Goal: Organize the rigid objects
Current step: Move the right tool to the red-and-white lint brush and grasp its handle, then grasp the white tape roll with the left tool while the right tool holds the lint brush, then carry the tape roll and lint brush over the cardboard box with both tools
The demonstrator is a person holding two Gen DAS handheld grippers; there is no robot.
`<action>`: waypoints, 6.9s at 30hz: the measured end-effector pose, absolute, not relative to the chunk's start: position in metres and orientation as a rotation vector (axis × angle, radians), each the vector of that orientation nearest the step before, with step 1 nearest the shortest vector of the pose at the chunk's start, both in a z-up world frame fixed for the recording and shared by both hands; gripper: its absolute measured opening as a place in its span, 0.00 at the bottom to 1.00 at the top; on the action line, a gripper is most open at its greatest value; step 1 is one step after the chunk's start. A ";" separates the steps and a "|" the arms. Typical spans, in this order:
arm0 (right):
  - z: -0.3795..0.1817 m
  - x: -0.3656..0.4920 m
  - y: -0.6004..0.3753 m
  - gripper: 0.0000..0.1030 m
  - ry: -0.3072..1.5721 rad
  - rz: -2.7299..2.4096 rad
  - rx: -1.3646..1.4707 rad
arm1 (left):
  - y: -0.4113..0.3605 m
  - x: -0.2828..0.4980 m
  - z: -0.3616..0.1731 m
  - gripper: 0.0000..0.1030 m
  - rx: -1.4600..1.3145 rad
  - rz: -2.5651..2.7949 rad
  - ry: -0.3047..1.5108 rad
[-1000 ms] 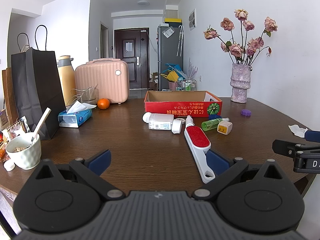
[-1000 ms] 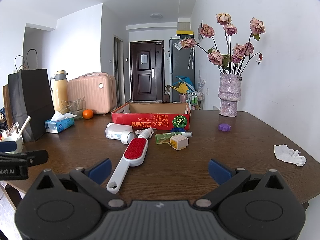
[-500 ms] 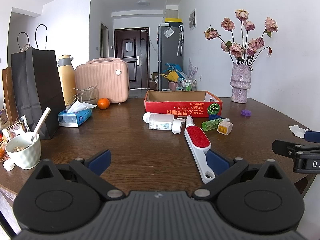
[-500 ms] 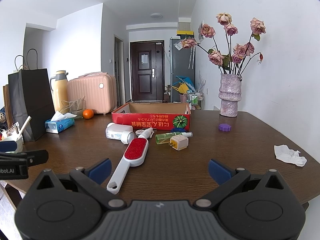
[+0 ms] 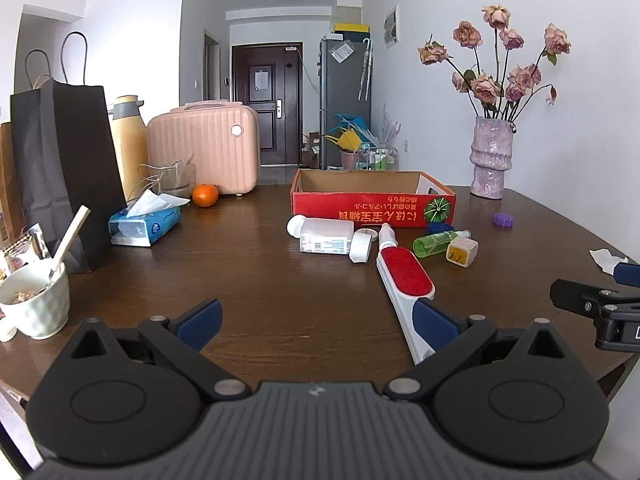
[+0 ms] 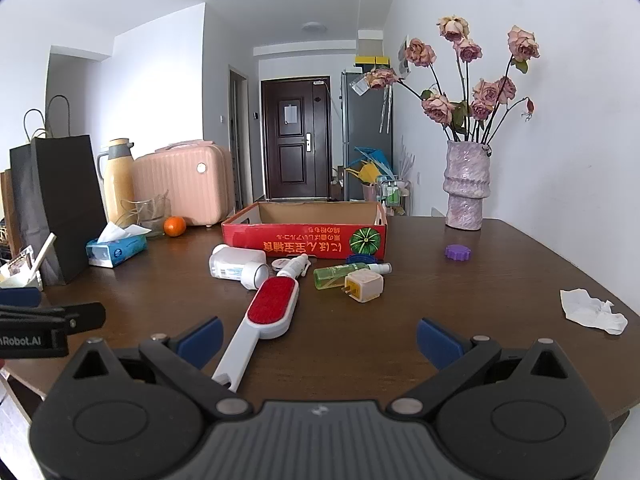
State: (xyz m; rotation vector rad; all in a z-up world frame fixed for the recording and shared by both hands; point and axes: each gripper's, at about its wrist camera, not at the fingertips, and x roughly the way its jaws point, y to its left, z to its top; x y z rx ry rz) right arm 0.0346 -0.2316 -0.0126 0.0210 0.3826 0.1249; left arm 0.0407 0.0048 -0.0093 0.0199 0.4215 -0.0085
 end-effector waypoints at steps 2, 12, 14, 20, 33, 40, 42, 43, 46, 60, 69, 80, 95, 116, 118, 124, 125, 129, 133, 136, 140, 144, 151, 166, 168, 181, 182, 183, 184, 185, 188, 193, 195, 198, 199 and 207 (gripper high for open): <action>-0.013 0.041 -0.231 1.00 0.390 0.127 0.023 | 0.004 0.048 -0.011 1.00 0.024 -0.008 0.430; -0.018 0.084 -0.221 1.00 0.443 0.138 0.017 | 0.012 0.090 -0.015 1.00 0.015 -0.006 0.463; -0.020 0.094 -0.217 1.00 0.455 0.143 0.015 | 0.014 0.099 -0.016 1.00 0.014 -0.004 0.470; -0.029 0.125 -0.206 1.00 0.502 0.158 0.008 | 0.022 0.128 -0.020 1.00 0.003 0.006 0.497; -0.052 0.193 -0.180 1.00 0.605 0.174 -0.005 | 0.042 0.189 -0.039 1.00 -0.006 0.028 0.564; -0.068 0.226 -0.162 1.00 0.671 0.181 -0.029 | 0.054 0.215 -0.051 1.00 -0.013 0.037 0.599; -0.072 0.234 -0.157 1.00 0.686 0.181 -0.036 | 0.058 0.222 -0.054 1.00 -0.019 0.038 0.607; -0.074 0.238 -0.155 1.00 0.694 0.180 -0.039 | 0.060 0.224 -0.055 1.00 -0.021 0.039 0.611; -0.080 0.249 -0.149 0.98 0.718 0.178 -0.050 | 0.065 0.232 -0.061 1.00 -0.033 0.039 0.626; -0.090 0.254 -0.147 0.55 0.722 0.190 -0.045 | 0.074 0.245 -0.070 1.00 -0.064 0.016 0.660; -0.084 0.248 -0.154 0.53 0.695 0.223 -0.005 | 0.070 0.241 -0.060 1.00 -0.042 0.039 0.643; -0.062 0.238 -0.185 0.53 0.614 0.232 0.018 | 0.043 0.243 -0.042 1.00 -0.005 0.056 0.624; -0.044 0.269 -0.246 0.53 0.548 0.207 0.004 | -0.013 0.281 -0.037 1.00 0.029 0.061 0.626; -0.055 0.301 -0.281 0.53 0.524 0.191 0.096 | -0.056 0.337 -0.066 0.99 0.049 0.055 0.645; -0.057 0.303 -0.281 0.53 0.533 0.186 0.097 | -0.055 0.340 -0.069 0.94 0.044 0.044 0.656; -0.060 0.304 -0.278 0.53 0.539 0.177 0.091 | -0.053 0.340 -0.074 0.84 0.041 0.010 0.657; -0.060 0.304 -0.279 0.53 0.536 0.176 0.094 | -0.053 0.340 -0.075 0.82 0.039 0.002 0.659; -0.060 0.302 -0.279 0.53 0.510 0.177 0.092 | -0.053 0.339 -0.077 0.48 0.043 -0.020 0.658; -0.059 0.297 -0.276 0.53 0.483 0.174 0.072 | -0.051 0.340 -0.079 0.25 0.016 -0.061 0.683; -0.058 0.294 -0.275 0.53 0.471 0.176 0.070 | -0.052 0.333 -0.076 0.25 0.021 -0.058 0.658; -0.057 0.292 -0.274 0.53 0.464 0.182 0.066 | -0.050 0.319 -0.071 0.24 0.010 -0.048 0.633; -0.056 0.290 -0.273 0.53 0.460 0.189 0.065 | -0.044 0.304 -0.061 0.24 -0.016 -0.038 0.592; -0.049 0.291 -0.260 0.53 0.492 0.237 0.058 | -0.032 0.281 -0.046 0.24 -0.018 0.003 0.570; 0.009 0.310 -0.206 0.53 0.450 0.279 0.022 | -0.002 0.293 0.006 0.24 -0.080 0.062 0.489; 0.012 0.315 -0.202 0.53 0.448 0.273 0.021 | 0.000 0.296 0.012 0.24 -0.086 0.061 0.480; 0.022 0.348 -0.212 0.53 0.407 0.225 0.105 | -0.008 0.335 0.027 0.24 -0.084 0.014 0.442; 0.023 0.352 -0.213 0.53 0.406 0.221 0.105 | -0.011 0.341 0.029 0.24 -0.083 0.011 0.440; 0.024 0.356 -0.214 0.53 0.406 0.217 0.106 | -0.013 0.348 0.029 0.24 -0.085 0.010 0.440; 0.026 0.361 -0.216 0.53 0.406 0.214 0.107 | -0.014 0.354 0.029 0.24 -0.090 0.008 0.442; 0.026 0.365 -0.217 0.53 0.407 0.211 0.108 | -0.015 0.360 0.030 0.24 -0.096 0.007 0.444; 0.027 0.380 -0.223 0.53 0.418 0.201 0.120 | -0.018 0.381 0.029 0.24 -0.105 0.010 0.447; 0.023 0.409 -0.232 0.53 0.463 0.189 0.142 | -0.021 0.415 0.024 0.24 -0.123 0.010 0.472; 0.020 0.420 -0.233 0.53 0.480 0.187 0.144 | -0.023 0.428 0.021 0.24 -0.123 0.013 0.486; 0.016 0.438 -0.231 0.53 0.502 0.189 0.149 | -0.025 0.445 0.015 0.24 -0.115 0.019 0.506; 0.016 0.443 -0.230 0.53 0.506 0.188 0.149 | -0.026 0.450 0.014 0.24 -0.113 0.021 0.514; 0.012 0.486 -0.222 0.53 0.530 0.193 0.140 | -0.032 0.489 0.004 0.24 -0.085 0.031 0.542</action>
